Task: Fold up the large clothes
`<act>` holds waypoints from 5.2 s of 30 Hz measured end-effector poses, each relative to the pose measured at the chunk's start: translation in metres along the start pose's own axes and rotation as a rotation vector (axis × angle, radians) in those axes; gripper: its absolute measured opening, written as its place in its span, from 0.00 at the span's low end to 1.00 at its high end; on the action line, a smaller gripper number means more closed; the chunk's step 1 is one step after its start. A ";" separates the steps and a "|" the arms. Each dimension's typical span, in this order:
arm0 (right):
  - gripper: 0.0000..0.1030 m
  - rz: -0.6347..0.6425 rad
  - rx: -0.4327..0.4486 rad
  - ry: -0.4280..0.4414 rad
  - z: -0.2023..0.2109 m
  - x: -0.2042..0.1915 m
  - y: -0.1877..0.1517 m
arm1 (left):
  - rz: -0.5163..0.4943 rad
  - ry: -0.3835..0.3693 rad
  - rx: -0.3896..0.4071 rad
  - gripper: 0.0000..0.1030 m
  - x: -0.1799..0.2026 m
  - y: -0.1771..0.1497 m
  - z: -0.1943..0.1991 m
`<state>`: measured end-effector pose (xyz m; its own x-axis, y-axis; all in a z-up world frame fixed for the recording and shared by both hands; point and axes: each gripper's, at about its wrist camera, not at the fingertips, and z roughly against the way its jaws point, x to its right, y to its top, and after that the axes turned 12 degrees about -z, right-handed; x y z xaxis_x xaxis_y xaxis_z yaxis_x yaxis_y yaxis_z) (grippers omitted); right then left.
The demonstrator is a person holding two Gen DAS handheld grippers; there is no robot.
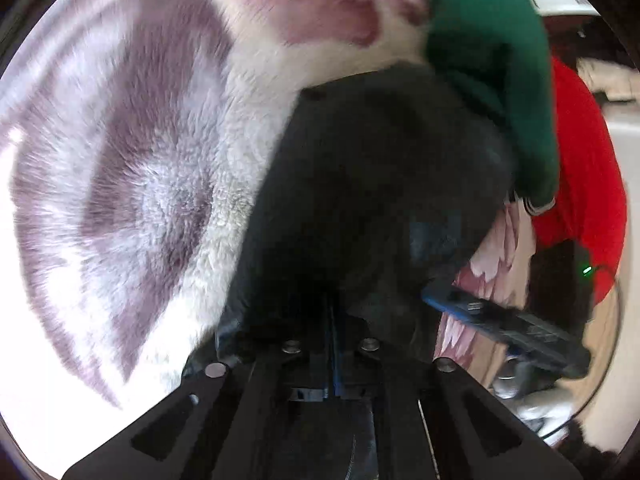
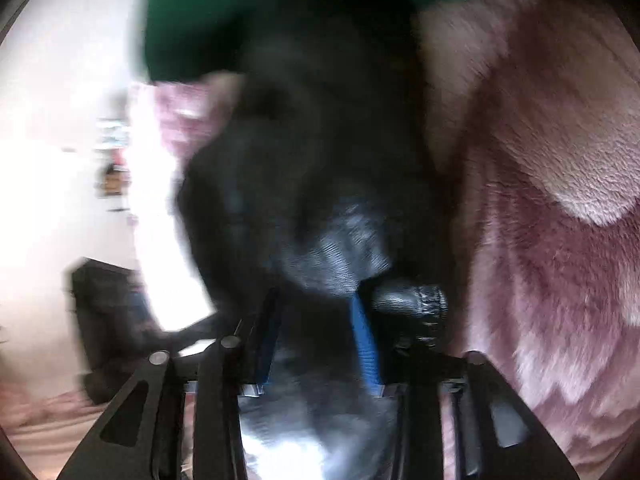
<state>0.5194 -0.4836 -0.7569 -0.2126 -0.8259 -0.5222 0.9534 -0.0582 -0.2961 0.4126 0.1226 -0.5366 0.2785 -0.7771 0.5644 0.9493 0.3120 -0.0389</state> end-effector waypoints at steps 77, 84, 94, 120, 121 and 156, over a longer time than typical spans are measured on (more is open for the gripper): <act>0.78 -0.413 -0.013 0.157 -0.139 -0.101 -0.358 | 0.018 -0.267 -0.017 0.72 -0.150 -0.233 0.171; 0.83 -0.362 -0.148 0.308 -0.210 -0.087 -0.300 | -0.013 -0.242 -0.070 0.72 -0.154 -0.201 0.120; 0.50 -0.370 -0.154 0.391 -0.255 -0.148 -0.324 | 0.132 -0.173 0.023 0.72 -0.186 -0.268 0.178; 0.85 -0.190 0.151 0.326 -0.201 -0.262 -0.084 | 0.419 -0.022 0.280 0.72 -0.109 -0.273 0.159; 0.90 -0.193 0.139 0.361 -0.210 -0.273 -0.078 | 0.434 -0.036 0.268 0.72 -0.113 -0.279 0.153; 0.51 -0.164 0.073 -0.085 -0.115 -0.302 -0.200 | 0.249 0.134 0.216 0.72 -0.082 -0.336 0.139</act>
<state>0.3681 -0.1580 -0.6315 -0.3508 -0.8460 -0.4015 0.9209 -0.2339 -0.3117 0.0506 0.1579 -0.4550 0.5275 -0.7231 0.4459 0.8011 0.5981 0.0223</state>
